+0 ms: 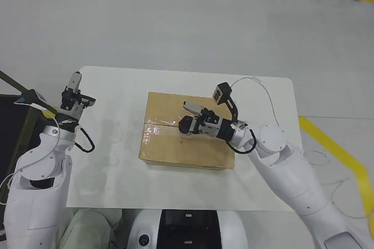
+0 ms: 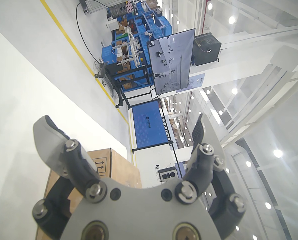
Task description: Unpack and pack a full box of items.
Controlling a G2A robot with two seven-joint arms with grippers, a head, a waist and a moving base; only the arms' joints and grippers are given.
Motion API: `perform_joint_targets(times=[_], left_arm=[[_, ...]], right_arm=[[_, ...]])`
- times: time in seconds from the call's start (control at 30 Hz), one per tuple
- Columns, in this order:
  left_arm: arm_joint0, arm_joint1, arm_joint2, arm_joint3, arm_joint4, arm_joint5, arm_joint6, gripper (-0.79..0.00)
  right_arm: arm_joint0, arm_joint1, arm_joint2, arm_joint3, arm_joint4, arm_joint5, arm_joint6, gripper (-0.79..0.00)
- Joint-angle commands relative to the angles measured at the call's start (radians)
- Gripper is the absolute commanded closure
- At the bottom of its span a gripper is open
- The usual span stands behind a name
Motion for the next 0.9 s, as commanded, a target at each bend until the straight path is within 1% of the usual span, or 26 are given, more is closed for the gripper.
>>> perform_joint_targets(times=[0.0, 0.17, 0.43, 0.53, 0.63, 0.87], left_arm=[[0.000, 0.000, 0.000, 0.000, 0.000, 0.000, 0.000, -0.785], [0.000, 0.000, 0.000, 0.000, 0.000, 0.000, 0.000, -0.785], [0.000, 0.000, 0.000, 0.000, 0.000, 0.000, 0.000, -0.785], [0.000, 0.000, 0.000, 0.000, 0.000, 0.000, 0.000, -0.785], [0.000, 0.000, 0.000, 0.000, 0.000, 0.000, 0.000, -0.785], [0.000, 0.000, 0.000, 0.000, 0.000, 0.000, 0.000, -0.785]], right_arm=[[0.038, -0.012, -0.032, 0.019, 0.004, 0.014, 0.005, -0.785], [0.150, -0.065, -0.138, 0.115, 0.043, -0.005, -0.008, -0.785], [0.257, -0.153, -0.279, 0.262, 0.083, -0.036, -0.052, -0.785], [0.280, -0.180, -0.307, 0.303, 0.085, -0.043, -0.073, -0.785], [0.298, -0.201, -0.330, 0.324, 0.062, -0.030, -0.105, -0.785], [0.319, -0.237, -0.354, 0.354, 0.029, 0.007, -0.158, -0.785]])
